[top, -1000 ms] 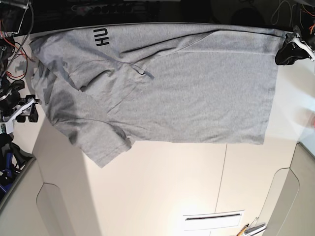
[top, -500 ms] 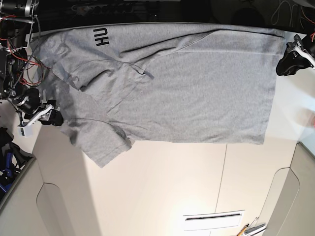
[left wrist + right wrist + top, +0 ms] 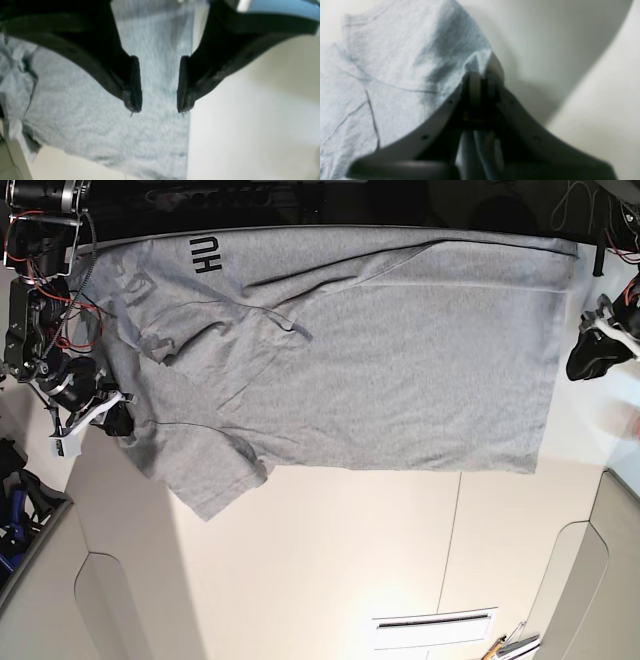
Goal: Fold the T-shirt properly
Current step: 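Grasp the hem with both grippers and fold it up toward the collar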
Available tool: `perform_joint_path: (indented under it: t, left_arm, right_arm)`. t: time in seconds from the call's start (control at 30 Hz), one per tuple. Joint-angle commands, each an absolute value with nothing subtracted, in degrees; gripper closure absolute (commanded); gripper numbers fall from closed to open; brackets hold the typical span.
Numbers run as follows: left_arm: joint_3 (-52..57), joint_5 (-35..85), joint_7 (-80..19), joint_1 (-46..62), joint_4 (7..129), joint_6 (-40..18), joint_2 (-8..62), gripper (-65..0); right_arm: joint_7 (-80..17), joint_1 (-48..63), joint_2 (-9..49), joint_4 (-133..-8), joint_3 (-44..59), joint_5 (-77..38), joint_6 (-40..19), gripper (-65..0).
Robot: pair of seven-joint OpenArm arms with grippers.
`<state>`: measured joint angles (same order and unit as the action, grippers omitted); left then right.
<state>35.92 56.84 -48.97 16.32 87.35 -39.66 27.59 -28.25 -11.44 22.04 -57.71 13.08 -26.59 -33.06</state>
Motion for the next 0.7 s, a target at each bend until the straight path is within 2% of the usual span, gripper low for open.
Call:
perform_joint_path:
  t: [0.0,0.17,0.47,0.67]
  left_arm:
    - [35.14,57.08,-46.74,14.11,86.80,-40.00,28.75,-29.3]
    - [28.29,48.58,-42.39,4.19,79.00,-37.23,28.73,-35.3]
    - [20.18,38.22,-37.01,-14.68,58.87,-33.61,28.75,-35.3]
    - [16.10,33.54,-32.32,-23.92,44.71,-33.63,28.75,-35.3]
  right_arm:
    - [-28.21,-12.21,22.83,-58.17,13.15,-26.63,-32.84,0.0]
    - [-28.23,-12.19,22.83,-58.17,13.15,-27.64,-32.84,0.0]
    - [-28.03,-12.19,22.83,-58.17,13.15,-27.64,-32.84,0.0]
    - [-28.03,-12.19,22.83,-58.17,13.15,-27.64,-32.84,0.0]
